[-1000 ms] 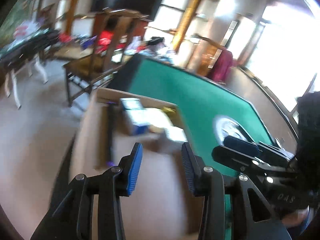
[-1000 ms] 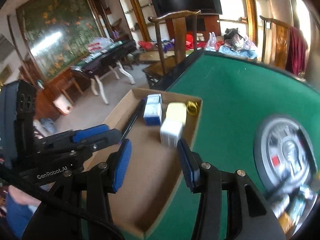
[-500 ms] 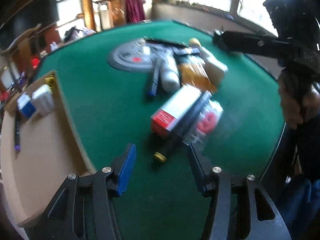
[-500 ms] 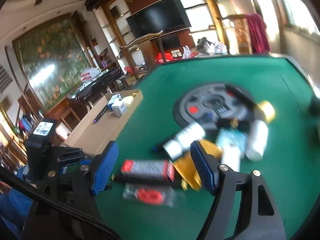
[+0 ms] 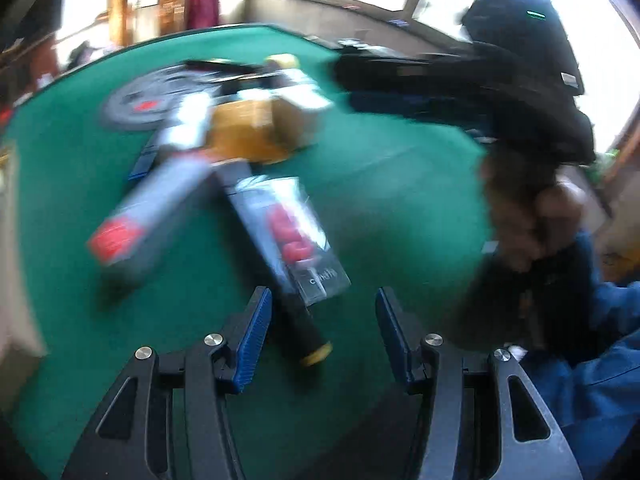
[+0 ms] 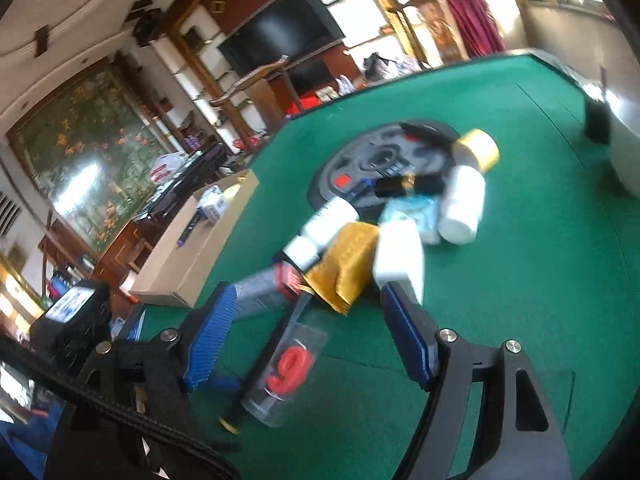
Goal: Organize objects
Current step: 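Move both grippers back toward the remaining items on the felt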
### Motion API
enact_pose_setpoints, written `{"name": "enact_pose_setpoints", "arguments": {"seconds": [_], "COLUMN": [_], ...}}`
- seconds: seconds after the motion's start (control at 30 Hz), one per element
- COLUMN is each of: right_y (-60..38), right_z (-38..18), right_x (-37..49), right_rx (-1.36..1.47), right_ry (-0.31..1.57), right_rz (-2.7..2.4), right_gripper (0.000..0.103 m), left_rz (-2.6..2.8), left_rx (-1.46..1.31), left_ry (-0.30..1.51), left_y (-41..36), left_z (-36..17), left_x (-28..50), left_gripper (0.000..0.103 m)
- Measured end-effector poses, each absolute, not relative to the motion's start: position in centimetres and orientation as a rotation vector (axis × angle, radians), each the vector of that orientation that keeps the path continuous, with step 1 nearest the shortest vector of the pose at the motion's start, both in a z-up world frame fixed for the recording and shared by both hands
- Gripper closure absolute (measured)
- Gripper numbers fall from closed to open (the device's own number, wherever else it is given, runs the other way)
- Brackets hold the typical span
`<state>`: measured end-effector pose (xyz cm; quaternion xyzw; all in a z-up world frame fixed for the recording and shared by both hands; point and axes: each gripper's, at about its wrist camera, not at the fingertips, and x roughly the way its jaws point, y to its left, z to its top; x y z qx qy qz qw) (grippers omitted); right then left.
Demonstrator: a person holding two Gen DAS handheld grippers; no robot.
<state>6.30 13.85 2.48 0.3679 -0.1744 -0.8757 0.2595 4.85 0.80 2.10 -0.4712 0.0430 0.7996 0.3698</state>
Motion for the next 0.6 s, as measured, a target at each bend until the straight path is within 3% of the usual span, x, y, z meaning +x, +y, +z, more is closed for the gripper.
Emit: {"name": "enact_pose_setpoints", "arguments": {"seconds": [0.2,0.43,0.53,0.6], "right_y": [14.5,14.1,14.1,14.2], "right_z": [1.9,1.3,1.3,1.4], "right_x": [7.7,7.7,7.9,8.1], "right_rx": [1.045,1.063,1.062,1.061], "right_ry": [-0.419,-0.42,-0.415,-0.411], "right_rz": [-2.415,-2.408,-2.421,-2.424], "right_gripper": [0.029,0.029,0.029,0.029], "left_rz": [2.095,2.217,2.275,2.365], "left_rx": [-1.254,-1.378,-1.41,-1.435], "left_ry": [0.052,-0.288,-0.272,-0.153], "left_y": [0.6,-1.0,-0.8,0.4], "left_z": [1.8,1.0,1.1,1.4], "left_x": [3.5,-0.2,-0.3,-0.4], "left_gripper": [0.055,0.056,0.058,0.067]}}
